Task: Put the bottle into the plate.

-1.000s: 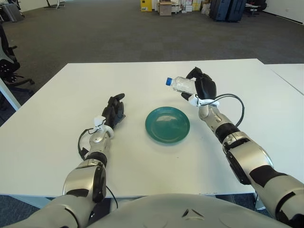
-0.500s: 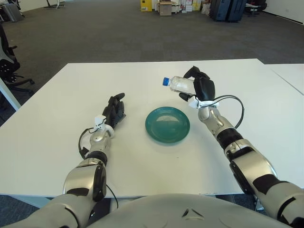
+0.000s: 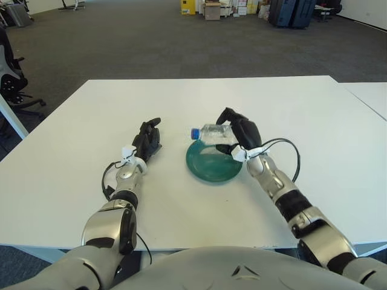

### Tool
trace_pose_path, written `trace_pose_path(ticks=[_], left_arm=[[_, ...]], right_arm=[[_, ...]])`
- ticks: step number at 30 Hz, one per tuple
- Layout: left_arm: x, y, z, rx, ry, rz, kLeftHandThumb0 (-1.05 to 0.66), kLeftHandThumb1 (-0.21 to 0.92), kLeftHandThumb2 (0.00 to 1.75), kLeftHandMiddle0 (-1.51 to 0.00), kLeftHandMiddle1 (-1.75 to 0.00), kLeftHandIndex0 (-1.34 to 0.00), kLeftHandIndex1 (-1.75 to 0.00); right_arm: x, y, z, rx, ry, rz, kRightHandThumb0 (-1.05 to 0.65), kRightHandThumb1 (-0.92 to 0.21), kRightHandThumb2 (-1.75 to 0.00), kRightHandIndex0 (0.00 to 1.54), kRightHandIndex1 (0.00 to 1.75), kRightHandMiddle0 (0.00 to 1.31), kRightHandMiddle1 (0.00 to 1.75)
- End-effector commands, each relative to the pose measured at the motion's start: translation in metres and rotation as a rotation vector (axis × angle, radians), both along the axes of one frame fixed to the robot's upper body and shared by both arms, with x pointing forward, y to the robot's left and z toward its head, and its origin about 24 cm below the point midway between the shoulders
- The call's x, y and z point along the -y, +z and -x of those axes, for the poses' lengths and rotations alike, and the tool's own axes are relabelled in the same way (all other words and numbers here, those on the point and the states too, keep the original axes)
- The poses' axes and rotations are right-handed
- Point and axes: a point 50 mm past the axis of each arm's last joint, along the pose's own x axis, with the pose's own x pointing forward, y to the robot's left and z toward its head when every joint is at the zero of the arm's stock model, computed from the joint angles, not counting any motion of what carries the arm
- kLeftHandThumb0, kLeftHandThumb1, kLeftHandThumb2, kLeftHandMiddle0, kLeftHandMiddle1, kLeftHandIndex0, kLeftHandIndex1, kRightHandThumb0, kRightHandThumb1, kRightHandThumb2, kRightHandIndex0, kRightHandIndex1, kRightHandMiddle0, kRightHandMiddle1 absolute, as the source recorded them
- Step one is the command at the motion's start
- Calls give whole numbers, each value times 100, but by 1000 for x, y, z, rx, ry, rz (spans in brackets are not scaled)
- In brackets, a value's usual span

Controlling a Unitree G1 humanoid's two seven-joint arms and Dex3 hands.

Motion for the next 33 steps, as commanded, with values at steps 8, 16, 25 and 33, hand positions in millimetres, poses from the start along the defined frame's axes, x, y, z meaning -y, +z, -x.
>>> trace_pose_path(ticks=[8, 16, 25, 33], left_arm=[[5, -17, 10, -121, -4, 27, -71, 92, 76, -38, 0, 0, -75], [6, -17, 9, -116, -7, 18, -71, 92, 77, -38, 0, 0, -75], [6, -17, 9, -121, 0, 28, -71, 92, 77, -39, 0, 0, -78], [5, -17, 9, -123, 1, 45, -70, 92, 76, -39, 0, 0, -78]], right_arm=[[0, 11, 7, -30, 48, -36, 0, -5, -161, 82, 170, 58, 175], [1, 10, 13, -96, 62, -68, 0, -7, -159, 81, 170, 57, 175], [11, 8, 15, -122, 142, 20, 0, -44, -115, 53, 174, 34, 167], [22, 9, 14, -105, 176, 66, -63, -79, -40, 10, 113, 3, 112]])
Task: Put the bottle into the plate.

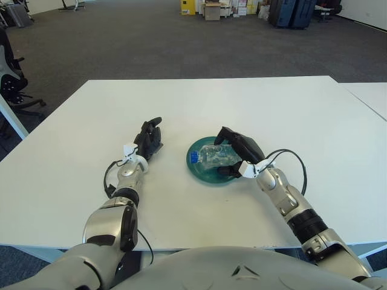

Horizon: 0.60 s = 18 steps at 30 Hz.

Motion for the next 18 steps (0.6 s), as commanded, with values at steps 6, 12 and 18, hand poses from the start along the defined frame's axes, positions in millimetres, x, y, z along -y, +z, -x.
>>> trace_pose_path(ticks=[6, 12, 18], left_arm=[[2, -18, 13, -107, 1, 48, -68, 92, 73, -39, 0, 0, -78], [1, -17, 13, -102, -9, 60, -68, 92, 70, -39, 0, 0, -78], [1, -17, 14, -90, -33, 83, -68, 92, 70, -41, -1, -1, -82]], right_arm=[[10, 17, -8, 69, 33, 7, -91, -91, -24, 13, 44, 0, 89], [15, 18, -9, 77, 65, 39, -102, -92, -37, 6, 15, 0, 65], [17, 21, -7, 66, 87, 16, -104, -92, -41, 1, 1, 0, 22]])
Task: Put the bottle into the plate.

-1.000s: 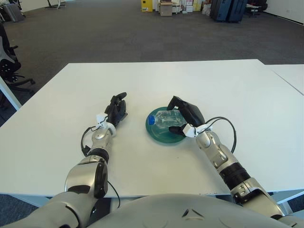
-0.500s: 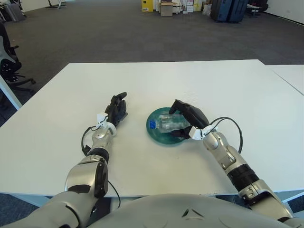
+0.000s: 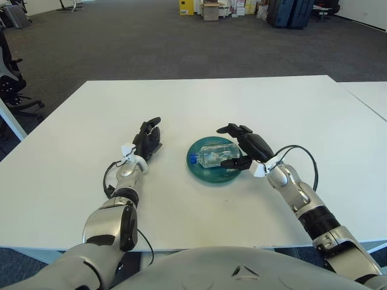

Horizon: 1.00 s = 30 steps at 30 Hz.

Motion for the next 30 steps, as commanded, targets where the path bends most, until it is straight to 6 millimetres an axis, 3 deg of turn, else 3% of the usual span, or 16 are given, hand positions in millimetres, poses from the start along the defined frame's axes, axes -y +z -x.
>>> trace_pose_path(ticks=[1, 7, 18, 22, 26, 30], left_arm=[[2, -17, 14, -90, -20, 35, -68, 92, 70, -42, -1, -2, -83], [2, -17, 15, -79, -36, 40, -68, 92, 72, -45, -3, -5, -85], [1, -17, 17, -68, -57, 38, -69, 92, 74, -48, -4, -5, -86], [1, -17, 17, -65, -58, 39, -69, 92, 74, -49, -4, -5, -87], [0, -17, 18, -66, -59, 47, -69, 92, 74, -50, -4, -5, -87], [0, -17, 18, -67, -62, 65, -69, 92, 72, -50, -4, -4, -87]], right_arm=[[1, 12, -4, 32, 9, -38, -105, -92, -41, 0, 1, 0, 16], [3, 15, -4, 24, -9, -89, -105, -92, -41, 0, 0, 0, 2], [10, 15, -5, 25, -72, -289, -105, -92, -56, 0, 0, 0, 0], [16, 12, -11, 58, -177, -411, -105, -92, -63, 0, 0, 2, 1], [22, 7, -19, 39, -248, -512, -105, -92, -68, 0, 0, 3, 2], [34, -12, -27, -74, -379, -696, -100, -92, -74, 1, 0, 5, 4]])
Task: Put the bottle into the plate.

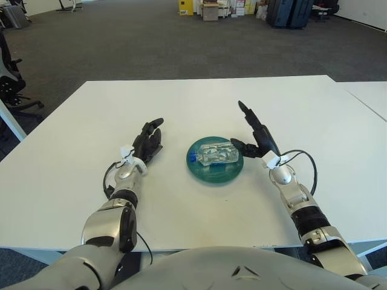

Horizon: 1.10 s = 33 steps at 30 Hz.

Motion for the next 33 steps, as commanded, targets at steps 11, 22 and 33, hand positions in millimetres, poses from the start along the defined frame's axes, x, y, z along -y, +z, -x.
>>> trace_pose_path(ticks=[11, 22, 33], left_arm=[[0, -16, 15, -77, -12, 40, -68, 92, 71, -53, -4, -5, -89], [-1, -14, 15, -55, -9, 23, -67, 92, 73, -56, -5, -7, -89], [-3, -13, 14, -54, -6, 24, -64, 92, 70, -60, -6, -10, -88]], right_arm=[[9, -45, -10, -245, -203, -491, -81, -92, -83, 24, 4, 0, 55], [1, -61, -2, -342, -203, -616, -73, -92, -94, 39, 4, 1, 83], [0, -78, 5, -443, -209, -604, -74, -92, -98, 45, 5, 4, 87]])
